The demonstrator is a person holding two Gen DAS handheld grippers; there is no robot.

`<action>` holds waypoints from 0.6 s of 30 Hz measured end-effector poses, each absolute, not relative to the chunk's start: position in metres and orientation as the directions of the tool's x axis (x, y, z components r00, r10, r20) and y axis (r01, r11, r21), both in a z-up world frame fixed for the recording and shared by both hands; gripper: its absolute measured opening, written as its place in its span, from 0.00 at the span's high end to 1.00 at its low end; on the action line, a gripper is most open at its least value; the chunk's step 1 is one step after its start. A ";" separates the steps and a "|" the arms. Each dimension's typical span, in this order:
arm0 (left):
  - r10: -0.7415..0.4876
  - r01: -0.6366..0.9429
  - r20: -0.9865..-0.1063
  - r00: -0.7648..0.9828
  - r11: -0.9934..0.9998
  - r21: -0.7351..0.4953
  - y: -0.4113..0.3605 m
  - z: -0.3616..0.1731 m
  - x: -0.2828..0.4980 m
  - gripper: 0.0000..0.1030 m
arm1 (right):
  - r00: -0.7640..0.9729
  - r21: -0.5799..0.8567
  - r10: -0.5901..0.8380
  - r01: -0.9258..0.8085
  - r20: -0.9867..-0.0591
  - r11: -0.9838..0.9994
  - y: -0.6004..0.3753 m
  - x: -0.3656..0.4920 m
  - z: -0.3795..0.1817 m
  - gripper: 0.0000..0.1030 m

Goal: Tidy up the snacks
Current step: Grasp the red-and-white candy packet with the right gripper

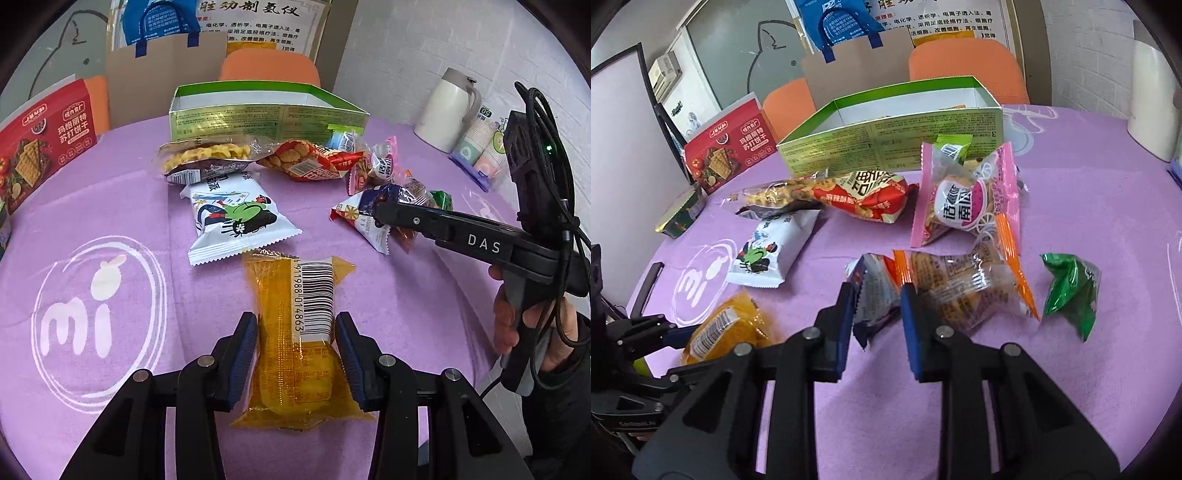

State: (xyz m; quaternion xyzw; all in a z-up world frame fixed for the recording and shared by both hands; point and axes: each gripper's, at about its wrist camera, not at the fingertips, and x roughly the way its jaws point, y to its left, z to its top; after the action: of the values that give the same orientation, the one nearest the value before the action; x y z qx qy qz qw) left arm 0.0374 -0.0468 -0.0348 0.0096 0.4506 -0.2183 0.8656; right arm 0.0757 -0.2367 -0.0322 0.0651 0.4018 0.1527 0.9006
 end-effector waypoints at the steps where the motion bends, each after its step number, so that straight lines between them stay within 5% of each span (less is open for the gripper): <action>1: -0.364 0.380 -0.785 0.500 0.908 -0.179 -0.047 -0.035 0.038 0.56 | 0.633 0.230 0.317 -0.218 -0.706 0.948 -0.236 0.078 -0.032 0.72; 6: -0.337 0.365 -0.798 0.500 0.917 -0.159 -0.049 -0.036 0.038 0.57 | 0.629 0.214 0.297 -0.206 -0.719 0.955 -0.230 0.089 -0.037 0.49; 18: -0.287 0.354 -0.804 0.521 0.929 -0.103 -0.054 -0.038 0.036 0.57 | 0.608 0.190 0.272 -0.197 -0.746 0.962 -0.223 0.093 -0.044 0.49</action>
State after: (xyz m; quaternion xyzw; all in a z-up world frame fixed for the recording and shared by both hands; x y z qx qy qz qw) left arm 0.0361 -0.0539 -0.0383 0.0369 0.4536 -0.1842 0.8712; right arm 0.0925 -0.2233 -0.0438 0.0445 0.4231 0.1307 0.8955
